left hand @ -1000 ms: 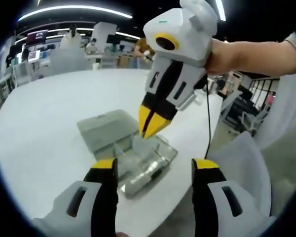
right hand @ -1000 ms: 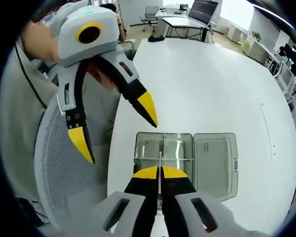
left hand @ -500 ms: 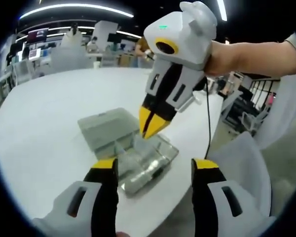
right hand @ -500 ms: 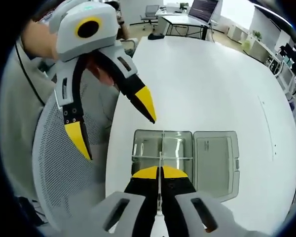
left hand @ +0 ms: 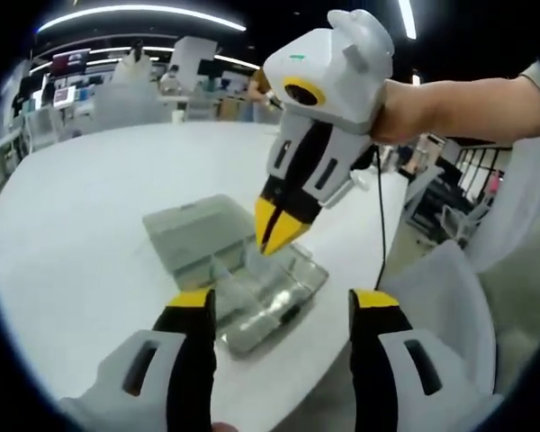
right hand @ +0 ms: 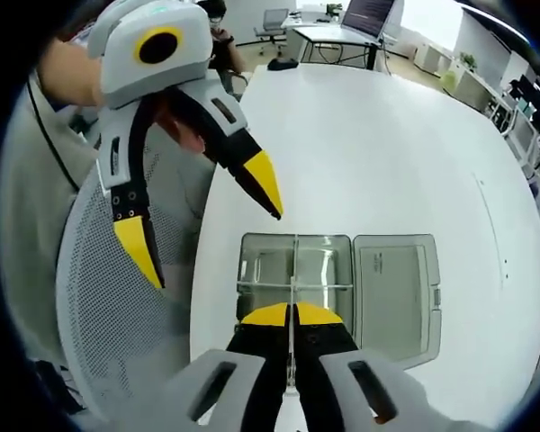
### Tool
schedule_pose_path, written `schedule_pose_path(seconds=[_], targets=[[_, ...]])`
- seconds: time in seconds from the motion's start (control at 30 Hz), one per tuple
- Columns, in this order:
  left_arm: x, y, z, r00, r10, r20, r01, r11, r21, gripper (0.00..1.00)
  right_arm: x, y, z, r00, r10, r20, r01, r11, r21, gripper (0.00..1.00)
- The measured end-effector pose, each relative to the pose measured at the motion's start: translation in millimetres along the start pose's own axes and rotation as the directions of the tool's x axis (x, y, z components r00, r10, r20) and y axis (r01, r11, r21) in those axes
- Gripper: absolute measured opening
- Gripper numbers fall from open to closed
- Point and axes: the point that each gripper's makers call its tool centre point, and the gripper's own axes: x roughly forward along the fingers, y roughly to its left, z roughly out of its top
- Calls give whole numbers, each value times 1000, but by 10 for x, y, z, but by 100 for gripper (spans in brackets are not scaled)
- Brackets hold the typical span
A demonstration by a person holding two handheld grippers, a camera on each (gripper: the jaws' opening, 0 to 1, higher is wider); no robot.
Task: Insert the divider into the dual guide fixture by aligning both edges with the guide slots and pushing it downward to the bottom, including one-sided entry, uneven engagement, binding, and posture correction.
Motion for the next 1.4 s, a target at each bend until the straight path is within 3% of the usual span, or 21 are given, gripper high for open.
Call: schedule_pose_path(seconds=[1.4], targets=[[-1,29,-1,1000,5,1,-5,1000,-3,58,95,-25,-71,1000,-1,7,1,999,36,0]])
